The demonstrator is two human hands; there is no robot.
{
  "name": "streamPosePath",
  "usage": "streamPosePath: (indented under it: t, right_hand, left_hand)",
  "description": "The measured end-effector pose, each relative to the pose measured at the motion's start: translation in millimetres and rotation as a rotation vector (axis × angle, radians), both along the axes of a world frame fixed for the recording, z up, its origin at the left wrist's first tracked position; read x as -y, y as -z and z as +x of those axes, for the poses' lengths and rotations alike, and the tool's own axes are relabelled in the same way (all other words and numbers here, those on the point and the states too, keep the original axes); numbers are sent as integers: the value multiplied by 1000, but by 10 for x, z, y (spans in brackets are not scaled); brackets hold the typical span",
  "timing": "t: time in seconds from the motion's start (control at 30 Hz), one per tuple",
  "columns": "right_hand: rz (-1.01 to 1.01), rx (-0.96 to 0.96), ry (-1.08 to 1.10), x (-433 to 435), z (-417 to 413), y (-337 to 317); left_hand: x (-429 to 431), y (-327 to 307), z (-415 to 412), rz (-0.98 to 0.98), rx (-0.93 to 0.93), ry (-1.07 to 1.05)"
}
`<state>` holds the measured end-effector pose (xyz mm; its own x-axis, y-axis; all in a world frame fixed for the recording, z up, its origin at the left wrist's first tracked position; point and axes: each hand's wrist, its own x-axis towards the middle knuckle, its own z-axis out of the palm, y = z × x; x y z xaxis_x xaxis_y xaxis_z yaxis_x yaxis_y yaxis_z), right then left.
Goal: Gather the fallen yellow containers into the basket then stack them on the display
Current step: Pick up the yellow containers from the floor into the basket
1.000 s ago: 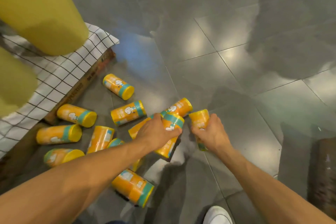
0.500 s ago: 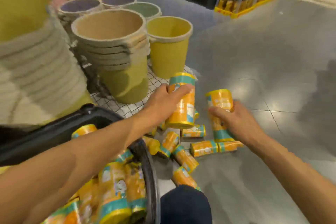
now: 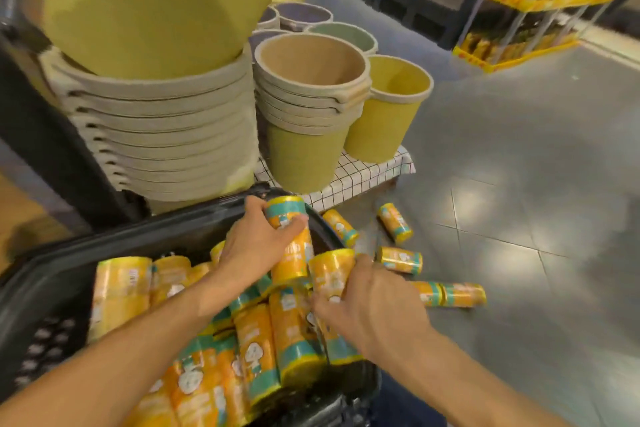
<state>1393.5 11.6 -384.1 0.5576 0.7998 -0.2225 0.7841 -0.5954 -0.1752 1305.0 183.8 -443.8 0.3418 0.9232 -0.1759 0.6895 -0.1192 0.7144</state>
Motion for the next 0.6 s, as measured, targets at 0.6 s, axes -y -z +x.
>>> streamPosePath:
  t: [0.6]
  right_hand:
    - [-90, 66, -80, -33, -49, 171]
  left_hand:
    - [-121, 54, 219, 237, -125, -32]
